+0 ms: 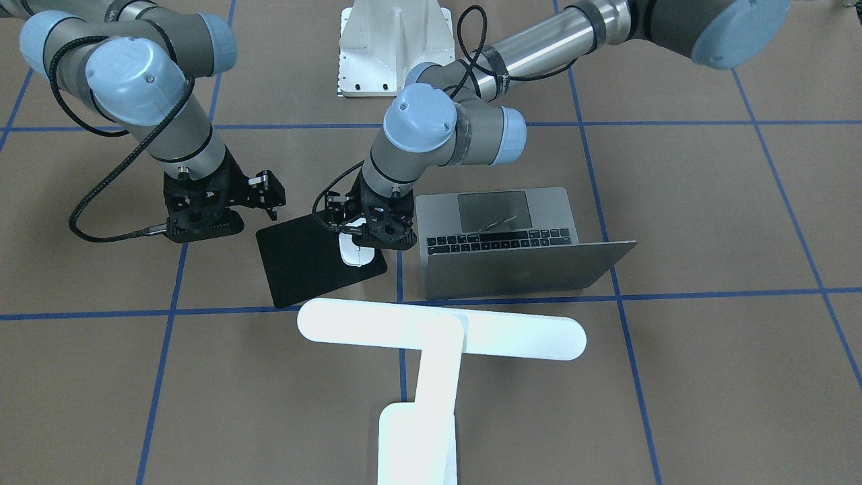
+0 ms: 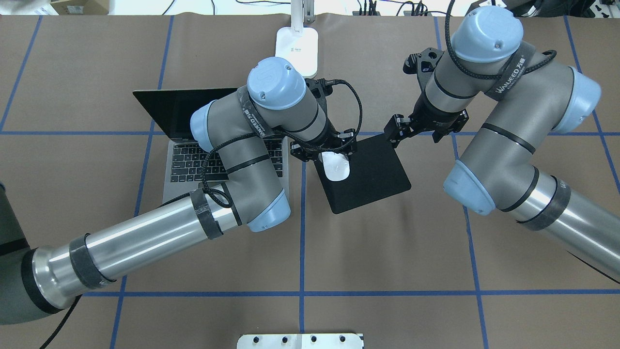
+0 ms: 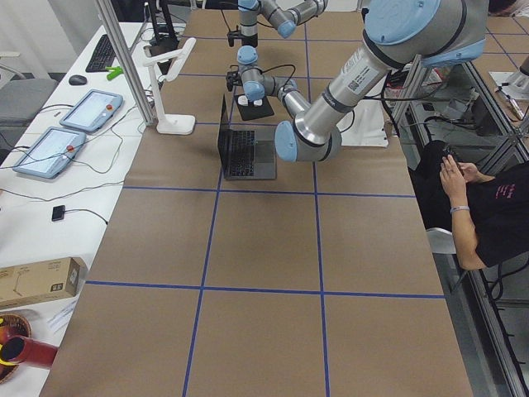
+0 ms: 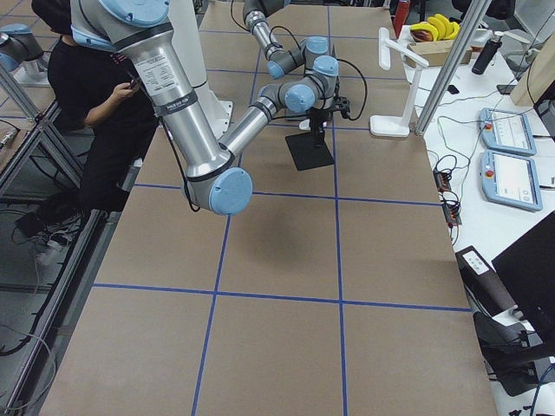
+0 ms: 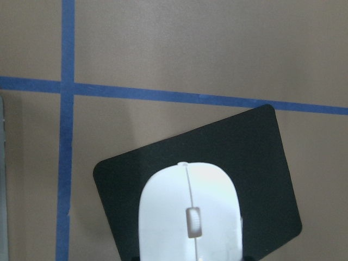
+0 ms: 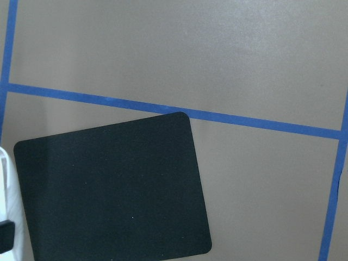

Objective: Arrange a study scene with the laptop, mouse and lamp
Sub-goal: 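Lower the white mouse onto the black pad and open the left gripper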

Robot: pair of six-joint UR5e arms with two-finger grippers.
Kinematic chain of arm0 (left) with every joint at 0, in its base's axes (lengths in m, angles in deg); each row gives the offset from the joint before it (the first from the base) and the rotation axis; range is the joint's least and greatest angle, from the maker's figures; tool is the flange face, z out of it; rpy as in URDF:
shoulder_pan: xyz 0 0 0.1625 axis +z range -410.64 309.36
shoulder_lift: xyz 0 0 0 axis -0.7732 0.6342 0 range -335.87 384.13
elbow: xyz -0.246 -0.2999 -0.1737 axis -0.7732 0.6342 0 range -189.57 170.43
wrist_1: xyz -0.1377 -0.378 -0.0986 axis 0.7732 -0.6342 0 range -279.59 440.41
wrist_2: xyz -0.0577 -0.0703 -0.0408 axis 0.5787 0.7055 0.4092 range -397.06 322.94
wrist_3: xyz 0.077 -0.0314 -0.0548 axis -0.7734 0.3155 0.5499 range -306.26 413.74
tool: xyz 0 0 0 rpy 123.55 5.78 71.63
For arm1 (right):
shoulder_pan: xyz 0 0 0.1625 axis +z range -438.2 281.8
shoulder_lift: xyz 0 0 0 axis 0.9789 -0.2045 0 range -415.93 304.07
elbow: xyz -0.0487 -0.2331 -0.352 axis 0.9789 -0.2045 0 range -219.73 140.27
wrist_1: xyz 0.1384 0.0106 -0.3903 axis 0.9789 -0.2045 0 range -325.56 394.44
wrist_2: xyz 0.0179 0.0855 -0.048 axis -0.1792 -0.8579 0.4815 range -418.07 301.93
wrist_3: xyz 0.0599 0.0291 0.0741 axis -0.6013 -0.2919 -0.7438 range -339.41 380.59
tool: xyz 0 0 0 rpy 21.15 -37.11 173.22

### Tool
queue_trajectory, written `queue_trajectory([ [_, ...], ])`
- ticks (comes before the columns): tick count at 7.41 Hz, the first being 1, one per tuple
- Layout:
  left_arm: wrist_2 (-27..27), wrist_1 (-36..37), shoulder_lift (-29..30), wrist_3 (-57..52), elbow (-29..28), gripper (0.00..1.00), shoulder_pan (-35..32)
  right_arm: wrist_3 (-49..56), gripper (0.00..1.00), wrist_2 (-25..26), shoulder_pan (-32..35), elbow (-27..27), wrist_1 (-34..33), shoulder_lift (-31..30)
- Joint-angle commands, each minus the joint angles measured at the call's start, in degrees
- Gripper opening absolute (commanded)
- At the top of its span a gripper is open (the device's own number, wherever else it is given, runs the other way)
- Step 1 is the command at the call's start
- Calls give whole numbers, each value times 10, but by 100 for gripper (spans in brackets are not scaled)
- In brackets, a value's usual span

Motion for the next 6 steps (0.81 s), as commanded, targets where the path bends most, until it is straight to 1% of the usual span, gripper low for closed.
queue_trajectory([
  [1, 0, -1, 2, -1, -14, 63, 0, 0, 100, 0, 0, 0, 0, 0],
  [4, -1, 0, 3, 0, -15, 65, 1, 0, 100, 0, 0, 0, 0, 0],
  [5, -1, 0, 3, 0, -15, 68, 1, 0, 100, 0, 0, 0, 0, 0],
  [6, -1, -1, 4, 0, -15, 80, 1, 0, 100, 0, 0, 0, 0, 0],
])
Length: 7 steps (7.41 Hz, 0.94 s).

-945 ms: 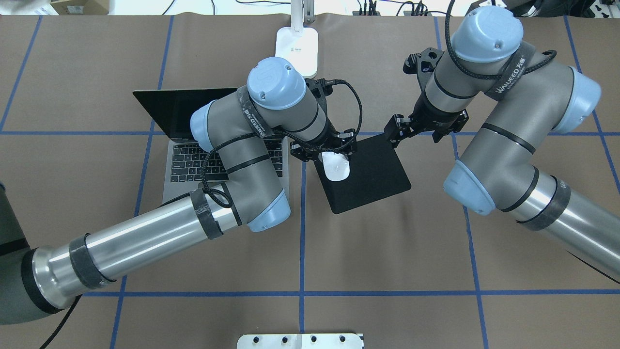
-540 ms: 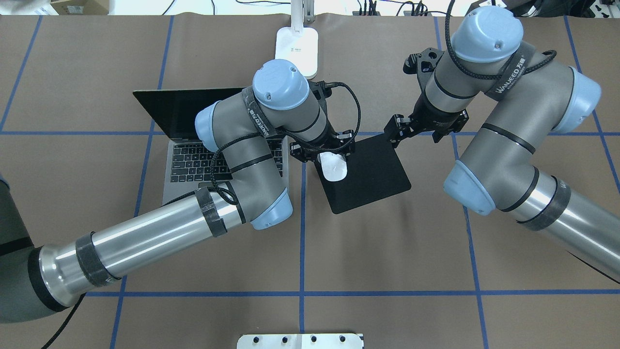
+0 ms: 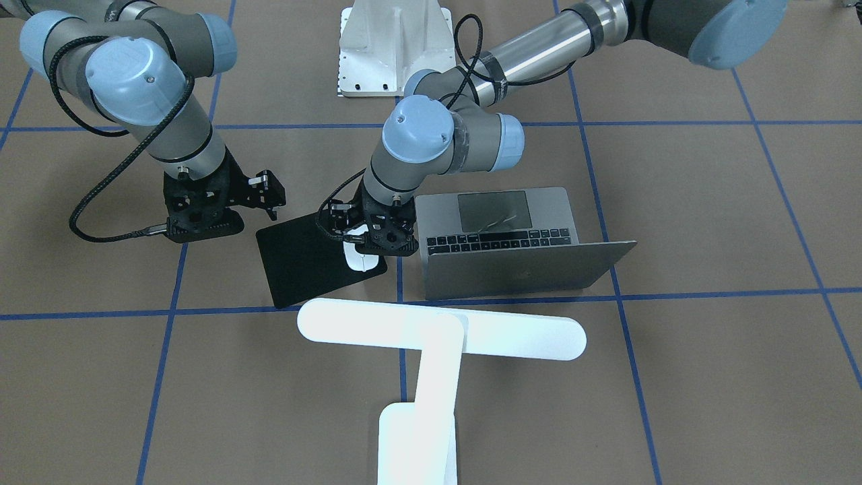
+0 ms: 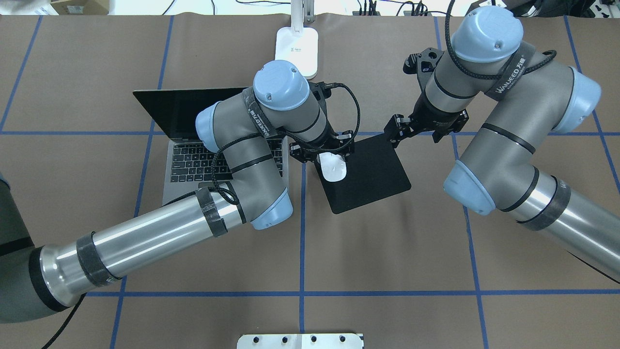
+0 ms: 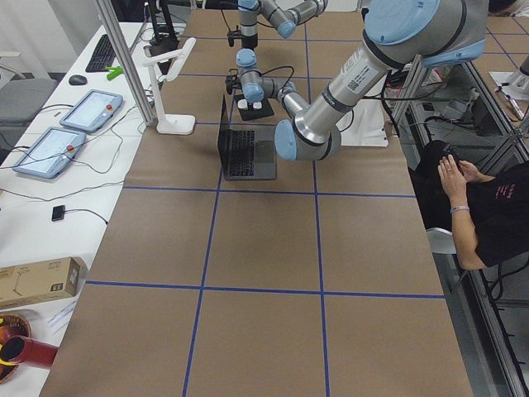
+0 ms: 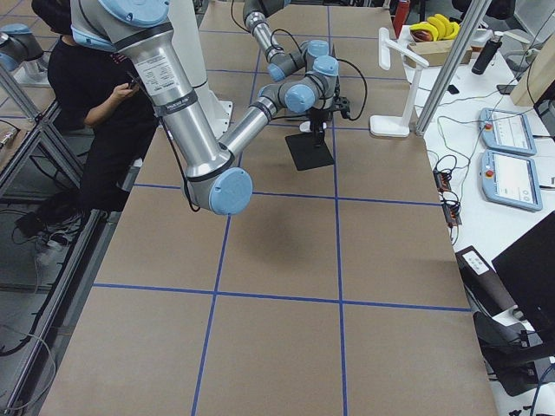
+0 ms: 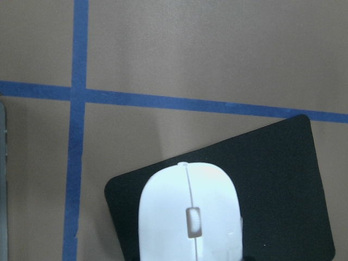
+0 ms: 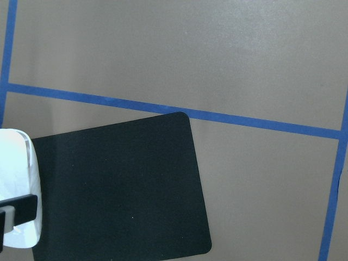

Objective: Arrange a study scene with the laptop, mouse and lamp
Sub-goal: 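Lower the white mouse onto the black pad and open the left gripper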

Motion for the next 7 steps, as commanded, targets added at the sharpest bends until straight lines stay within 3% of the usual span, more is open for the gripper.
queue_trajectory([
  [1, 0, -3, 1, -1, 1, 89, 0, 0, 100, 0, 0, 0, 0, 0],
  [5, -3, -6, -5, -2, 17, 93, 0, 1, 100, 0, 1, 0, 0, 0],
  [7, 17, 0, -68, -7, 115, 96, -1, 1, 100, -1, 3, 1, 1, 1],
])
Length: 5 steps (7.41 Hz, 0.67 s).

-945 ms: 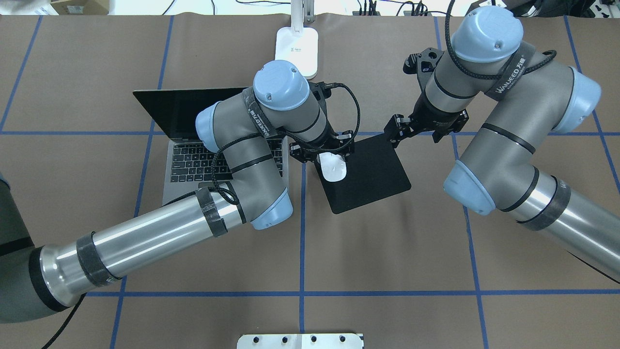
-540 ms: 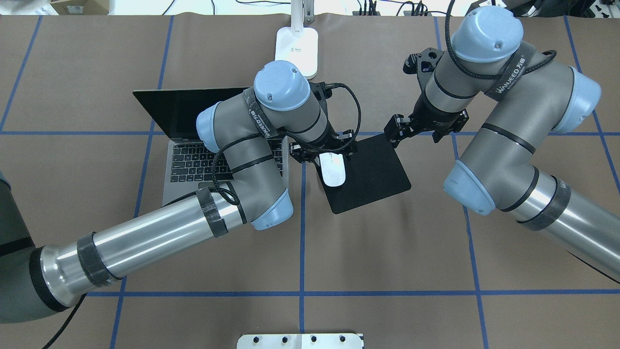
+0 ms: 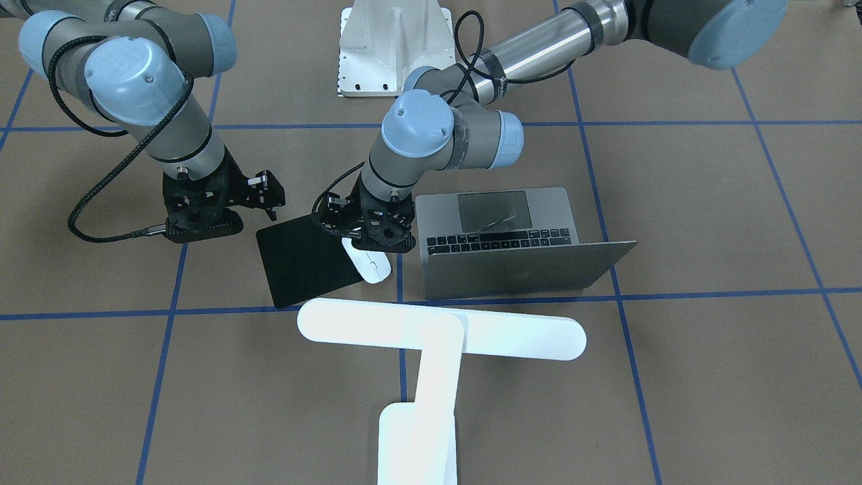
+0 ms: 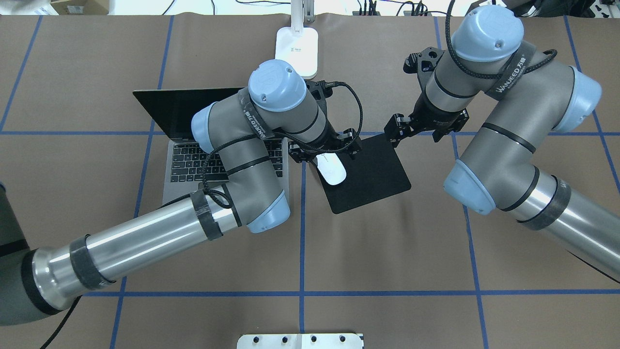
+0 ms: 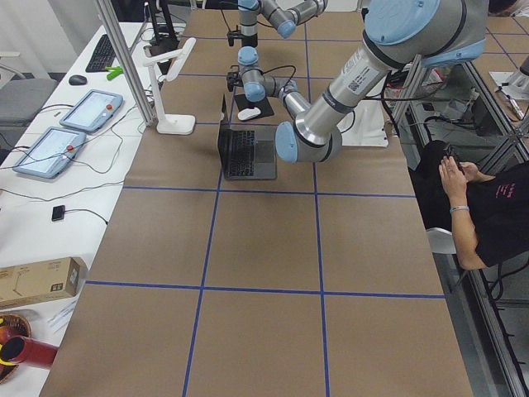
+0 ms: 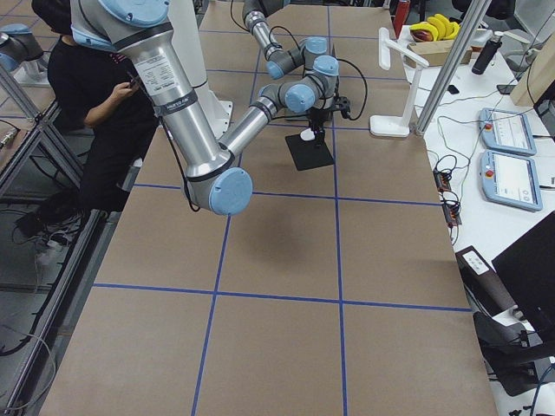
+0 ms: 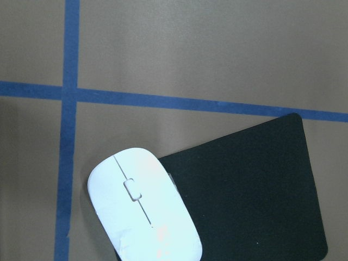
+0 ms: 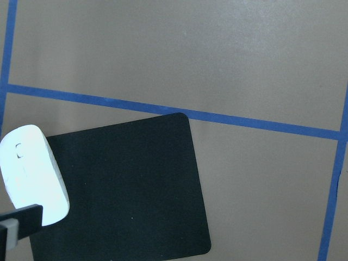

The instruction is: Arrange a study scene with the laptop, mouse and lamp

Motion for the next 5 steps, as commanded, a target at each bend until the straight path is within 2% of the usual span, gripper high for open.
queue_trajectory([
  [1, 41, 11, -73, -9, 116, 96, -6, 3, 100, -1, 3, 0, 0, 0],
  [3, 65, 81, -108, -51, 202, 96, -30, 4, 100, -1, 3, 0, 0, 1],
  [5, 97, 173, -191, -170, 329, 98, -90, 30, 100, -9, 14, 0, 24, -1],
])
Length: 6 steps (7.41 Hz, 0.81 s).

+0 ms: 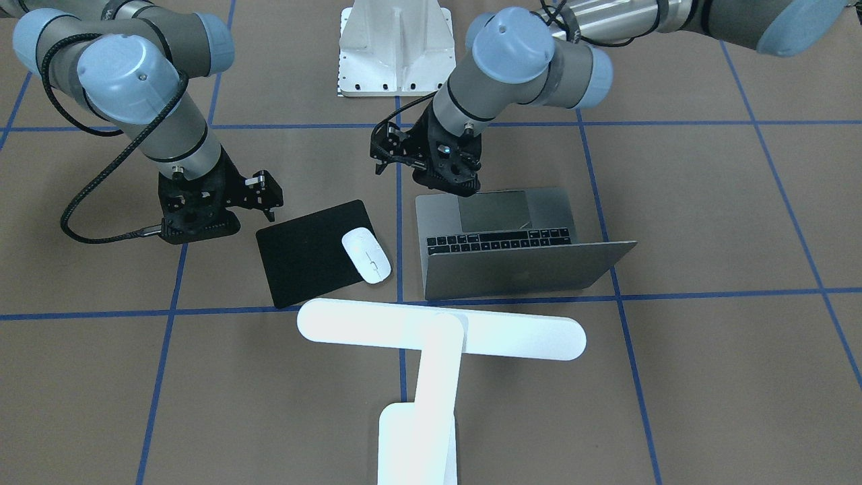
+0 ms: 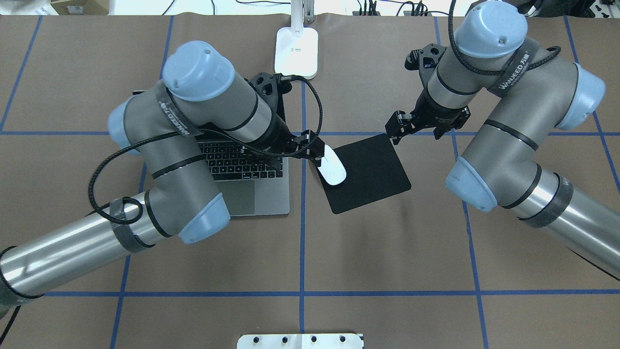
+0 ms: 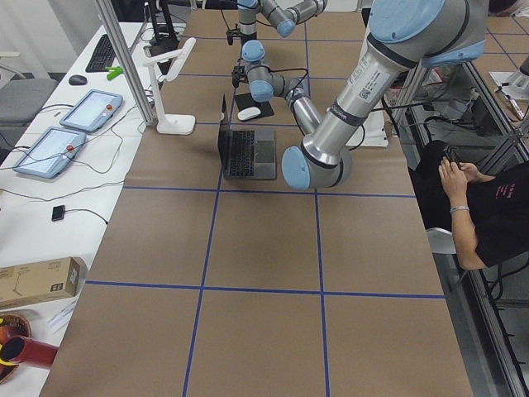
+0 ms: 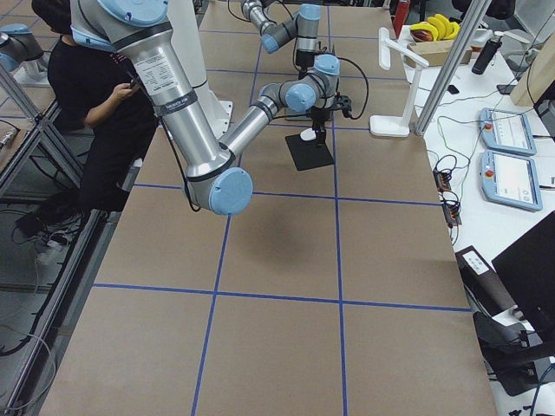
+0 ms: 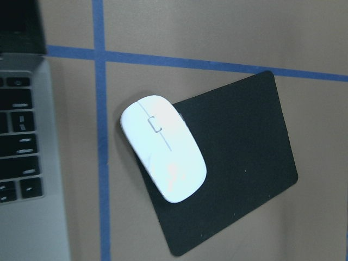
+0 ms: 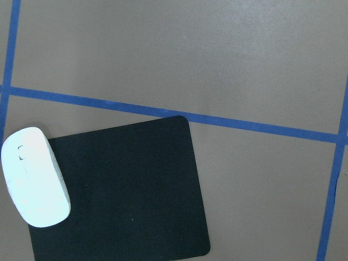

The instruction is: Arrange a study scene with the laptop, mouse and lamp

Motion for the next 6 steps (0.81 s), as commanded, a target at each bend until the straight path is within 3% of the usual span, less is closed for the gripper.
queue_trajectory([
  [1, 20, 70, -93, -150, 110, 98, -65, 16, 100, -16, 17, 0, 27, -7],
  [4, 57, 70, -259, -302, 170, 99, -144, 15, 100, -29, 44, -1, 26, -8],
  [6, 71, 71, -318, -370, 171, 99, -191, 15, 100, -29, 48, -1, 26, -8],
])
